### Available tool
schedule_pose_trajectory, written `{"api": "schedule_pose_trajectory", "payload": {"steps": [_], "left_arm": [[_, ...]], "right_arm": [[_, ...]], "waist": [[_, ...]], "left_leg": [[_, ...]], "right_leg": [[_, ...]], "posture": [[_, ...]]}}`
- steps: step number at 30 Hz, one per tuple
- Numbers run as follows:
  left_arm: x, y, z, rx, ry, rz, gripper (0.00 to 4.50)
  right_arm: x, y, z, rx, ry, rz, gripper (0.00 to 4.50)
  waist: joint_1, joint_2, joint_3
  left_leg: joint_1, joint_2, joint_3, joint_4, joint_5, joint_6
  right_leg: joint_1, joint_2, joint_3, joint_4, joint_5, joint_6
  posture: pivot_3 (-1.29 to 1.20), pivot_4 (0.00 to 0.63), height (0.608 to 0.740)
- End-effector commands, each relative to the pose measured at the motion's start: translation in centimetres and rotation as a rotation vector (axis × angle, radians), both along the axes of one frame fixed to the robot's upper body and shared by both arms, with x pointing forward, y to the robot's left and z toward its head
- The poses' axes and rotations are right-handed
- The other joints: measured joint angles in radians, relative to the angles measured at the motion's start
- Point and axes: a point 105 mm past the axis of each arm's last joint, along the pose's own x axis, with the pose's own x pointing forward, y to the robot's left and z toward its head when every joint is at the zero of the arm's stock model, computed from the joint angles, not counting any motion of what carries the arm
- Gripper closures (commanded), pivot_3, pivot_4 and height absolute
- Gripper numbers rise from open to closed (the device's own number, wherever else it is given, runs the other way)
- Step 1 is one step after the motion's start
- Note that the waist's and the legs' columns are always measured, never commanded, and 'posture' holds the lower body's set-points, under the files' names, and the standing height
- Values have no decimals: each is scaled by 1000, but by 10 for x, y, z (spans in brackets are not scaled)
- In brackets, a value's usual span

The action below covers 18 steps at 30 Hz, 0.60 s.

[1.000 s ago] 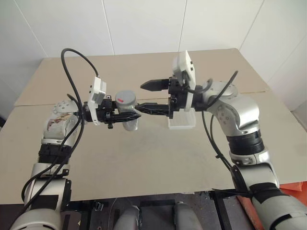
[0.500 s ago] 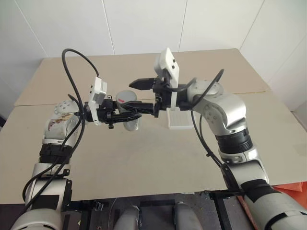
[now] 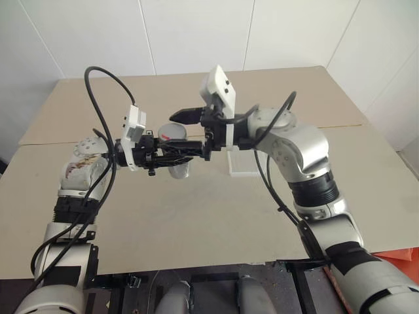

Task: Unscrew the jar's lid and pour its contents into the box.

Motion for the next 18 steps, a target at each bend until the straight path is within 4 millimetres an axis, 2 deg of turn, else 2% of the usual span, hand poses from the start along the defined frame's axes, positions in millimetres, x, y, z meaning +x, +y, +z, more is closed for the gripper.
{"api": "schedule_pose_trajectory", "payload": {"steps": [1,3,6,12,18], "left_arm": [[-3,1,13,-6,-64,-2,2565],[-3,2,13,-6,-65,-2,2565],[-3,2,13,-5,-65,-2,2565],[-5,3,8,5,-46,-4,2565],[-11,1,-12,36,12,-22,2565]], "right_arm": [[-6,3,12,7,-37,25,221],[-5,3,12,7,-34,21,638],[-5,3,14,13,-32,21,1661],[-3,0,21,36,-40,13,1739],[1,-18,43,87,-43,10,1739]], "waist": [[0,0,0],[0,0,0],[0,0,0],[0,0,0],[-1,0,0]], "left_leg": [[0,0,0,0,0,0],[0,0,0,0,0,0],[0,0,0,0,0,0],[0,0,0,0,0,0],[0,0,0,0,0,0]], "right_leg": [[0,0,0,0,0,0],[0,0,0,0,0,0],[0,0,0,0,0,0],[0,0,0,0,0,0],[0,0,0,0,0,0]], "posture": [[0,150,740],[0,150,740],[0,150,740],[0,150,740],[0,150,740]]}}
